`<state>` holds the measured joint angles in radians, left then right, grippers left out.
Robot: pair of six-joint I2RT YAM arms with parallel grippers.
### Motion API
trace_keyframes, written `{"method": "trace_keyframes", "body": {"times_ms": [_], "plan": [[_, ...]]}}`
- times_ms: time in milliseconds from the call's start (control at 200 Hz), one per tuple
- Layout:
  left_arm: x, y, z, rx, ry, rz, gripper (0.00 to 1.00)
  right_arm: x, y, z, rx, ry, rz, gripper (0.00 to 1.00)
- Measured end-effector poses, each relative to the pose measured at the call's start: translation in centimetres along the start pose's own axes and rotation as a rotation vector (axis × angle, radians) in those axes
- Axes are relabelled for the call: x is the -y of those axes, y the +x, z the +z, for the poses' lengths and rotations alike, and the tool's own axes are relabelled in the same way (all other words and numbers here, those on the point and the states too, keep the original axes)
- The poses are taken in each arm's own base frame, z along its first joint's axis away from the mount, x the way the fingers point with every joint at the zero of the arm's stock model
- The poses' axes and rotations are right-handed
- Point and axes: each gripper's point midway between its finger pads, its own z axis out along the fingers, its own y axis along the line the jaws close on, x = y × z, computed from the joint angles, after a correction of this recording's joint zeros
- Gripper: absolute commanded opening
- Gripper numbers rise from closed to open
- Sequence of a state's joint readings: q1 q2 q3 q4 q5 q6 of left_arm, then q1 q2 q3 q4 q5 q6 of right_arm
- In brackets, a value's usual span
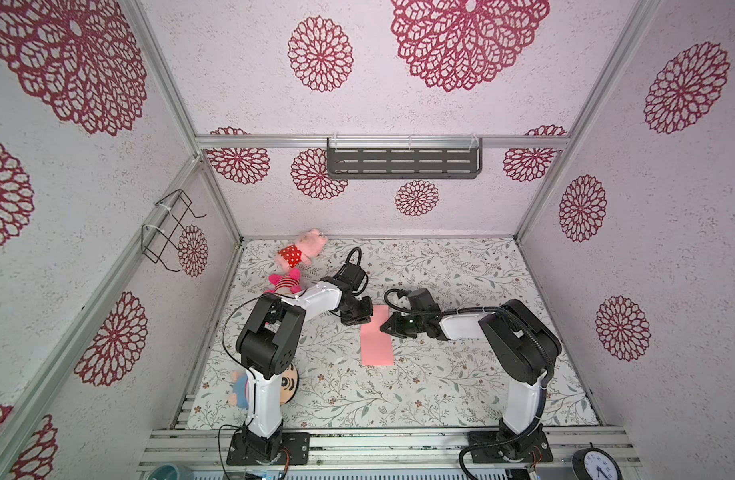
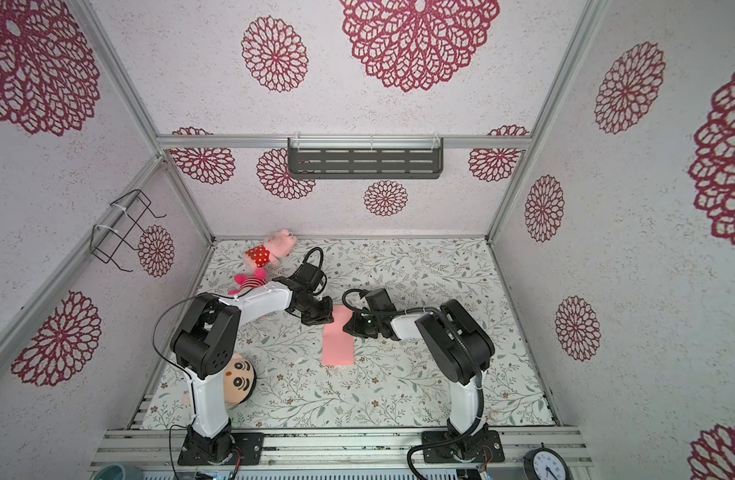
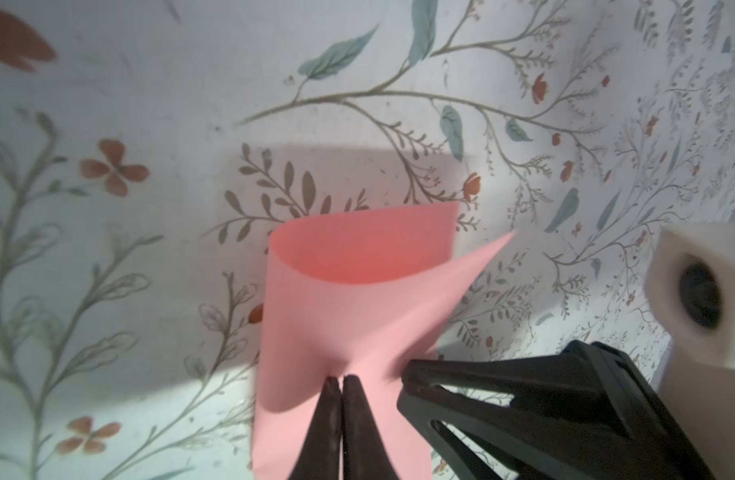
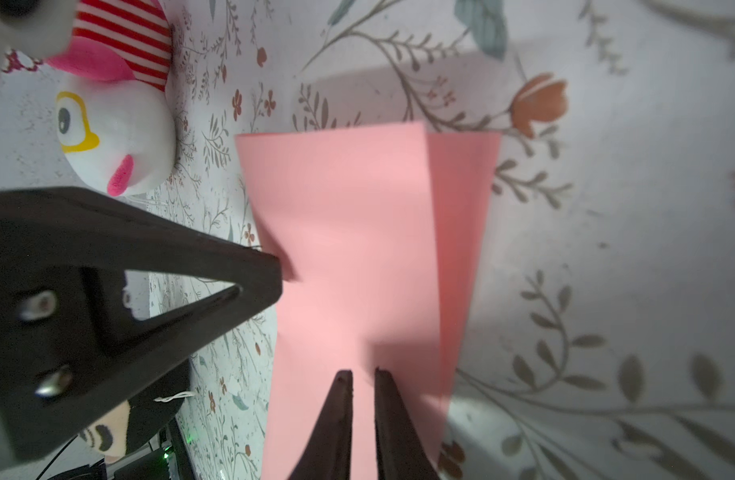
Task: Fold a paper plane with a square sheet of paper (pick it up from the middle)
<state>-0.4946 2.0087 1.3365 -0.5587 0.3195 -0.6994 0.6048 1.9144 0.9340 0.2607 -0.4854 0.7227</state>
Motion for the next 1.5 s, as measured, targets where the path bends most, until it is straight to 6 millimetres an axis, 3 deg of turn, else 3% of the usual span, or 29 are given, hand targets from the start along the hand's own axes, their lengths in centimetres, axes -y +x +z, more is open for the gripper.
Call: {"method": "trace_keyframes", "body": {"times_ms": [175, 510, 821, 1116, 1281, 1501], "plan": [[-1.0, 0.4, 0.9, -0.025, -0.035, -0.015, 0.07, 0.0, 0.0, 0.0, 0.0, 0.001, 0.001, 0.17], [-1.9, 0.2, 0.7, -0.019, -0.07, -0.002, 0.07, 0.3, 0.2, 0.0, -0.006, 0.009, 0.006, 0.16], [-4.3, 0.2, -1.0, -0.011, -0.178, 0.001, 0.07, 0.4, 0.2, 0.0, -0.005, 0.015, 0.007, 0.16], [-0.1, -1.8, -3.5, 0.062, -0.014, 0.018, 0.07, 0.4, 0.2, 0.0, -0.005, 0.015, 0.007, 0.17], [0.2, -2.2, -1.9, 0.035, 0.009, 0.014, 0.07, 0.4, 0.2, 0.0, -0.005, 0.016, 0.006, 0.16], [-1.8, -1.2, 0.5, -0.027, -0.049, -0.008, 0.07, 0.4, 0.3, 0.0, -0.005, 0.016, 0.007, 0.16]]}}
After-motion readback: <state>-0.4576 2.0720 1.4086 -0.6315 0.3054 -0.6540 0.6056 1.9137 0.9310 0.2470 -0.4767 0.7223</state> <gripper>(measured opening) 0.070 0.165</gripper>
